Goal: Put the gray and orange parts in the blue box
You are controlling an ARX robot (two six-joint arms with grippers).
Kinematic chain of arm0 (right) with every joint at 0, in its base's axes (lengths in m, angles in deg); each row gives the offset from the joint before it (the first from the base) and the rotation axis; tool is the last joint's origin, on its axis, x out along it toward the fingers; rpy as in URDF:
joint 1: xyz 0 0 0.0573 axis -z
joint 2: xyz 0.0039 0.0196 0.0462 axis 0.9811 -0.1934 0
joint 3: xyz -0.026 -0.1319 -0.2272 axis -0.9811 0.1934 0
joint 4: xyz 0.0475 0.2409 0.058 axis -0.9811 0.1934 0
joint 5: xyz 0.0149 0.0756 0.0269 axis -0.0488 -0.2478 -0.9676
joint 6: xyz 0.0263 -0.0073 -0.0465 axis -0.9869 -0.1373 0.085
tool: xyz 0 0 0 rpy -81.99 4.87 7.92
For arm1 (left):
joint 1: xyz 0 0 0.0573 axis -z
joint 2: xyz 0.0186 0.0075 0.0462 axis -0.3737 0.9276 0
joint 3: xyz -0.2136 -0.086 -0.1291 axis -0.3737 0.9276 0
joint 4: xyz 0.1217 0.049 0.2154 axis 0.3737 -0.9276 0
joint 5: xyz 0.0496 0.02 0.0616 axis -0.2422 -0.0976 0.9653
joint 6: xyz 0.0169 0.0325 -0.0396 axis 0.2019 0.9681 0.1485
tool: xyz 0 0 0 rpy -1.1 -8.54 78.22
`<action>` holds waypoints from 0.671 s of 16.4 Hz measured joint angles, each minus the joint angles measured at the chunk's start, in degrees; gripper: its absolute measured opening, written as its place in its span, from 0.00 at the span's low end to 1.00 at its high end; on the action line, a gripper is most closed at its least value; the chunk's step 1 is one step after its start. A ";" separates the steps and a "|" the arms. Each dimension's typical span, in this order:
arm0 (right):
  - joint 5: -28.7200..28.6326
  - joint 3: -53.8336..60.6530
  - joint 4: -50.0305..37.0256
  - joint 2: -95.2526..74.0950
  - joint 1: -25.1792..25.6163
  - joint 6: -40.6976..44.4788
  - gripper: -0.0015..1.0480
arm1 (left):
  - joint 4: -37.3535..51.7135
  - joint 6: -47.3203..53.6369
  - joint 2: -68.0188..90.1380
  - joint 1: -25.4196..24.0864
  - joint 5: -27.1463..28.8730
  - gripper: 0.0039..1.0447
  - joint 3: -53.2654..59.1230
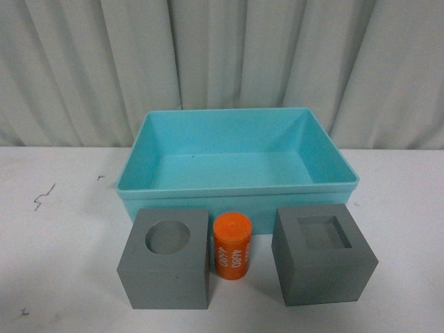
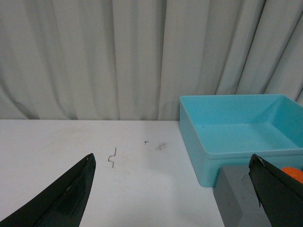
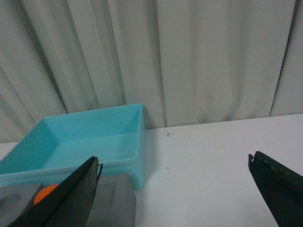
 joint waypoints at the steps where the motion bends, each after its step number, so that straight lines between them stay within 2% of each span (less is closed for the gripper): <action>1: -0.02 -2.71 -4.90 -7.54 -0.15 -0.90 0.94 | 0.00 0.00 0.02 0.00 0.00 0.94 0.00; 2: -0.48 -8.02 -10.32 -17.97 -0.33 -2.12 0.94 | 0.00 0.00 0.00 0.00 -0.02 0.94 0.00; 4: -1.64 -18.67 -10.43 -34.80 -0.50 -3.67 0.94 | 0.00 0.00 0.02 0.00 0.00 0.94 0.00; 9: -4.50 -38.45 2.32 -65.96 -2.47 -3.48 0.94 | 0.00 0.00 0.00 0.00 0.00 0.94 0.00; 11: -5.95 -41.53 6.82 -72.81 -3.48 -3.17 0.94 | 0.00 0.00 0.00 0.00 0.00 0.94 0.00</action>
